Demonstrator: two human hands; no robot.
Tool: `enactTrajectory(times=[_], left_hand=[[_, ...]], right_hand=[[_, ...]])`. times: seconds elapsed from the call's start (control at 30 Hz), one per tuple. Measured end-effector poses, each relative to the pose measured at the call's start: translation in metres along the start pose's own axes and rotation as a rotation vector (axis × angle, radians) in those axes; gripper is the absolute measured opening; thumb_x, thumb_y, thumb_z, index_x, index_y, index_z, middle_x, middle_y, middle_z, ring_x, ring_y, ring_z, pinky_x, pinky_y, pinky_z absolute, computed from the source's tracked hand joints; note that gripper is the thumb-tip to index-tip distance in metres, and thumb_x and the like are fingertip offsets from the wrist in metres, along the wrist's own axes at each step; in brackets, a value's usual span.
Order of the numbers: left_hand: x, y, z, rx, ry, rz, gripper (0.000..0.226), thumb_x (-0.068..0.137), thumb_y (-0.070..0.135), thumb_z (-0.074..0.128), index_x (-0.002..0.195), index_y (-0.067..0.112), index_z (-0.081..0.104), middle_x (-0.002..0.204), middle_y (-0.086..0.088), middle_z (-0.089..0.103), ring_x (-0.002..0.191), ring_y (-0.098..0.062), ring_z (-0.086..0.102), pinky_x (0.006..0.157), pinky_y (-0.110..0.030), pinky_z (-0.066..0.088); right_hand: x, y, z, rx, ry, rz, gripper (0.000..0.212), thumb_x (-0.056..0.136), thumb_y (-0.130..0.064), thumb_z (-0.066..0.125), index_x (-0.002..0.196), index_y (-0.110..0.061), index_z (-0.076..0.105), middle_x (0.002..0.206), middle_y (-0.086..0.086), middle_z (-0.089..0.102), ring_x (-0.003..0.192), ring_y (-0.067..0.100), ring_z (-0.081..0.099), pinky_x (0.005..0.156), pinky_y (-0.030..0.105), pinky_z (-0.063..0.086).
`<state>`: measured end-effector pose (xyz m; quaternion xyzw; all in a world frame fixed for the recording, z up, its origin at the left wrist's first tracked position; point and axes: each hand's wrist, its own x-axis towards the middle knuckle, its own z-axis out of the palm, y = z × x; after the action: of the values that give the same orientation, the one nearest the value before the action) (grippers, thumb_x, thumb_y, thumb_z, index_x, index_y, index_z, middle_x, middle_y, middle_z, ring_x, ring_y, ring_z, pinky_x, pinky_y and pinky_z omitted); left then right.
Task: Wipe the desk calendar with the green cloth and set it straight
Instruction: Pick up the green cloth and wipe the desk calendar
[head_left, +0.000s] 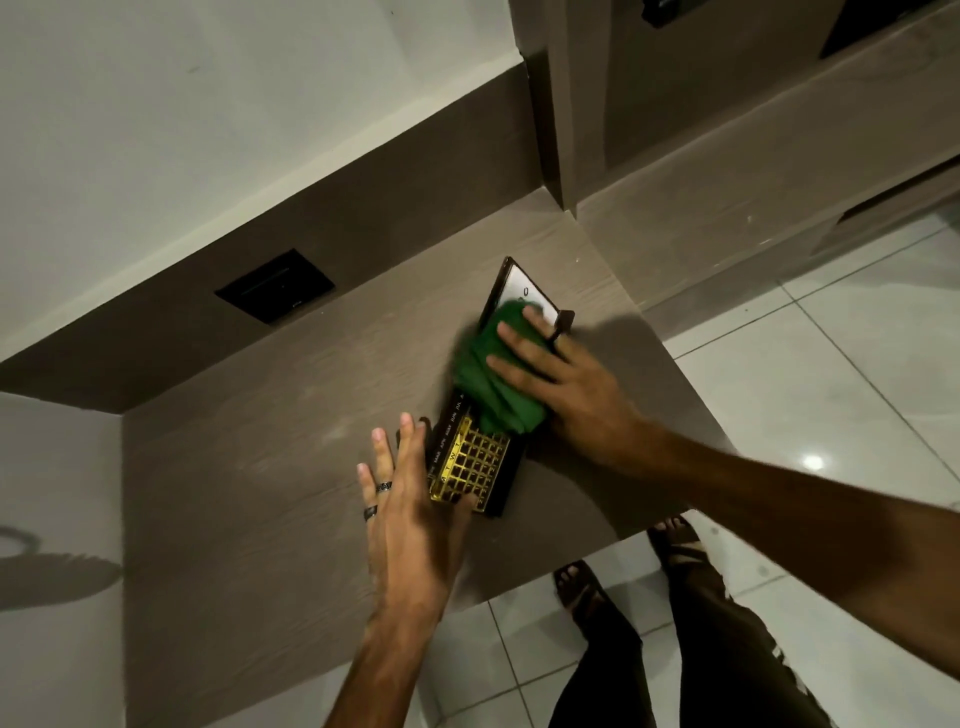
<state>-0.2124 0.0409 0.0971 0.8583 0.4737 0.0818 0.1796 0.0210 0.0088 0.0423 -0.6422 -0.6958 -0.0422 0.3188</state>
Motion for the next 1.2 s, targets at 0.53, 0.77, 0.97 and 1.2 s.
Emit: enactTrajectory(times=[0.53,0.77,0.97,1.2], left_hand=[[0.001,0.005,-0.001,-0.039,-0.006,-0.022,0.113,0.08,0.022,0.08,0.147,0.039,-0.009,0.165,-0.002,0.016,0.151,-0.011,-0.015,0.122,-0.038,-0.012],[0.001,0.004,-0.004,-0.014,-0.072,-0.032,0.118,0.069,0.02,0.087,0.157,0.019,0.008,0.165,0.005,0.0,0.151,-0.011,-0.018,0.123,-0.042,-0.008],[-0.001,0.003,0.0,0.001,-0.032,-0.039,0.102,0.079,0.021,0.08,0.156,0.016,0.013,0.165,0.002,0.007,0.152,-0.013,-0.014,0.123,-0.041,-0.011],[0.0,0.001,0.008,0.023,0.006,-0.123,0.1,0.078,0.024,0.081,0.155,0.016,0.017,0.164,0.002,0.009,0.152,-0.015,-0.01,0.124,-0.046,-0.006]], right_hand=[[-0.019,0.007,0.011,0.188,0.0,0.571,0.09,0.071,0.013,0.062,0.15,-0.019,0.032,0.159,0.007,0.024,0.146,0.037,0.016,0.112,0.056,0.027],[-0.068,-0.086,0.025,0.269,-0.173,0.193,0.084,0.071,-0.006,0.058,0.149,-0.026,0.032,0.159,0.002,0.027,0.147,0.036,0.014,0.107,0.055,0.036],[-0.074,-0.04,0.004,0.069,-0.351,-0.056,0.067,0.078,-0.022,0.077,0.139,-0.028,0.051,0.149,-0.002,0.045,0.141,0.034,0.032,0.104,0.052,0.042],[-0.063,0.014,-0.035,0.202,-0.199,0.384,0.083,0.063,0.015,0.064,0.139,-0.018,0.053,0.149,0.007,0.044,0.14,0.032,0.034,0.108,0.049,0.038]])
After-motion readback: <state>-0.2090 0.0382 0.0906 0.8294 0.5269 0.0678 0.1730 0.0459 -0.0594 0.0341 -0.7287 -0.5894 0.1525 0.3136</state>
